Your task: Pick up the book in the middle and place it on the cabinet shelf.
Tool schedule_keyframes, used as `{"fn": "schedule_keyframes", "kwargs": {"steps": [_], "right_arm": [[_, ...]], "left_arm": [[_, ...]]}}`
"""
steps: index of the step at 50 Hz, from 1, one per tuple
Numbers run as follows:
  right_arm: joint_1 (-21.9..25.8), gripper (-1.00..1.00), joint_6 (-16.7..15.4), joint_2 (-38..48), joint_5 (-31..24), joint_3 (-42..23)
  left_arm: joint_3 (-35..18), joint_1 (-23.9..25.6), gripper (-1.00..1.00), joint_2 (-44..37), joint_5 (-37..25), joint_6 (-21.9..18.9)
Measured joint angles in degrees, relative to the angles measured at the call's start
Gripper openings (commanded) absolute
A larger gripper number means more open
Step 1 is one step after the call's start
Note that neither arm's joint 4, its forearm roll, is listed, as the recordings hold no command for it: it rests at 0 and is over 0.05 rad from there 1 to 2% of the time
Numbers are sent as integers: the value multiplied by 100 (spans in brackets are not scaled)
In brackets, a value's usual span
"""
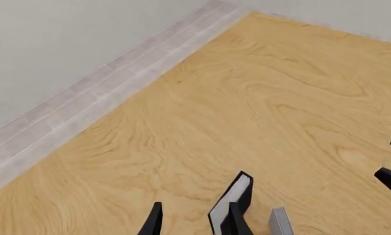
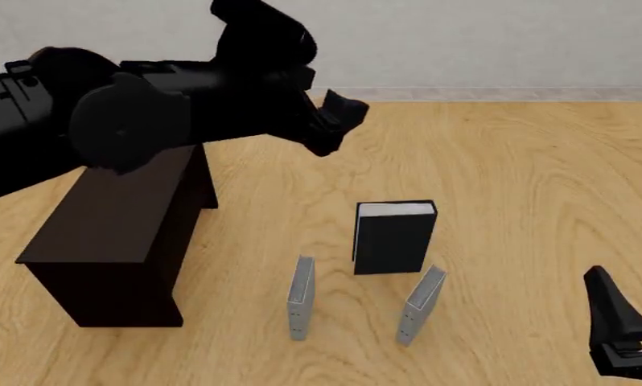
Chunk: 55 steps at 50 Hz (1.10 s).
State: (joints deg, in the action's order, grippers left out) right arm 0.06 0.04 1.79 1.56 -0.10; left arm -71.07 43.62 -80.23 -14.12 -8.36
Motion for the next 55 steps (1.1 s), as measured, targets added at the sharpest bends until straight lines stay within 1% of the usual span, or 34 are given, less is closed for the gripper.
{"fn": "schedule_keyframes", "kwargs": {"steps": [14, 23, 41, 55], "right_arm": [[1, 100, 0, -17, -15, 2], [1, 100, 0, -22, -19, 2], [2, 100, -1, -25, -23, 1], [2, 100, -1, -10, -10, 0]], "left_arm": [[-589, 278, 100, -343, -566, -54], [-842, 364, 100, -576, -726, -48], [-980, 292, 100, -1171, -433, -81], [-848, 343, 100, -1438, -123, -15]]}}
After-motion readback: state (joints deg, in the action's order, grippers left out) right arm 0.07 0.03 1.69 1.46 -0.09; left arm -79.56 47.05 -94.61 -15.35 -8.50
